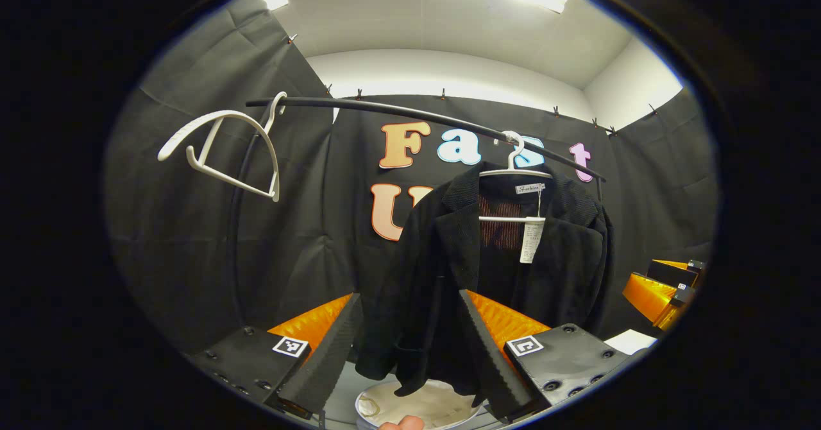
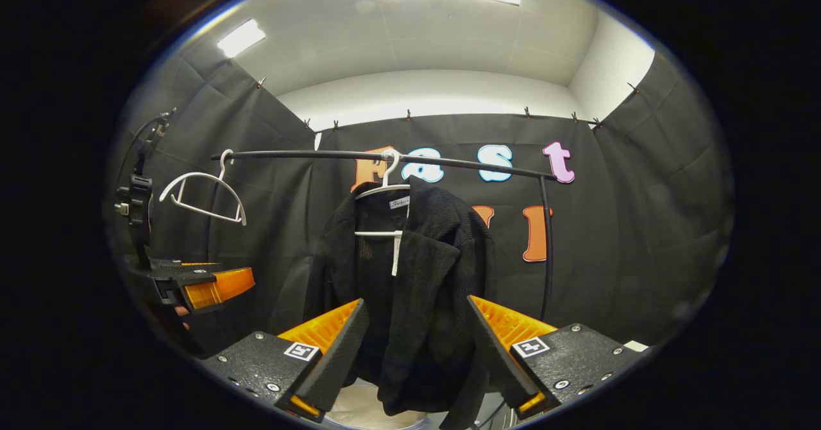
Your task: Grasp the clothes on the hanger with both hands and then place them into the laundry hamper below.
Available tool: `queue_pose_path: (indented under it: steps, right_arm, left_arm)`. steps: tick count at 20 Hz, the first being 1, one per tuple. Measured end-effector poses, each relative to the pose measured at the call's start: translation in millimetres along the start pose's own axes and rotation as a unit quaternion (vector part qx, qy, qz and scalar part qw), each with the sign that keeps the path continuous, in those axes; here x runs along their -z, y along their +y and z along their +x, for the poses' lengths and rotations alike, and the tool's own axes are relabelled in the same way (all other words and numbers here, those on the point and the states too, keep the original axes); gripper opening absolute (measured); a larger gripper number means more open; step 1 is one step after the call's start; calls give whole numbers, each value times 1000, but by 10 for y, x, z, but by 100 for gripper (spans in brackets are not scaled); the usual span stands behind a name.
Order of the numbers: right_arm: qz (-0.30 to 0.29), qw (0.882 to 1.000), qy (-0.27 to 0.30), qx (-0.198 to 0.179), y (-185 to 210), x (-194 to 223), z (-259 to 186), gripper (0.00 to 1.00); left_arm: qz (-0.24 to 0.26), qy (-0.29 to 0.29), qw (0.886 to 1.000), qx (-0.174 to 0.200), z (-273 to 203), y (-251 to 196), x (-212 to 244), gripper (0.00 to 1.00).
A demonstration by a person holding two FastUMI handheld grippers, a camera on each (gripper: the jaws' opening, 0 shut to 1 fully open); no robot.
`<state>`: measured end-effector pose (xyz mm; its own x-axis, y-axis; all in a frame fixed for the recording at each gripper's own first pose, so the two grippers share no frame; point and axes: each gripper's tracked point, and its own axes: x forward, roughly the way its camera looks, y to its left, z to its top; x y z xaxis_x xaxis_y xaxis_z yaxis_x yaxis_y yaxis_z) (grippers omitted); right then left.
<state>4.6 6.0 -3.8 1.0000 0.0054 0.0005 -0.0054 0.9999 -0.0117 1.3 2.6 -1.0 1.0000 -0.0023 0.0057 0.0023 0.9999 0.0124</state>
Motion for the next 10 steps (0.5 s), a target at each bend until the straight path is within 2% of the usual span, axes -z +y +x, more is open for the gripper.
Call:
queue_pose_path:
  steps: [1,2,4,8,10]
  right_arm:
    - [0,1000,2,-1,14,20,1,100]
    - [1,1000,5,-3,31,33,2,94]
    - [1,1000,9,-7,70,57,4,94]
    - [0,1000,6,-9,81,25,16,94]
    - [6,1000,5,-9,84,7,21,94]
  left_arm:
    - [-1,2,1000,0,-1,8,15,96]
    - [-1,3,1000,-1,-4,22,16,96]
    - [-1,2,1000,-3,-3,44,8,100]
    - [-1,-1,1000,-4,-8,47,-3,100]
    - [-1,-2,1000,-4,-18,40,-21,96]
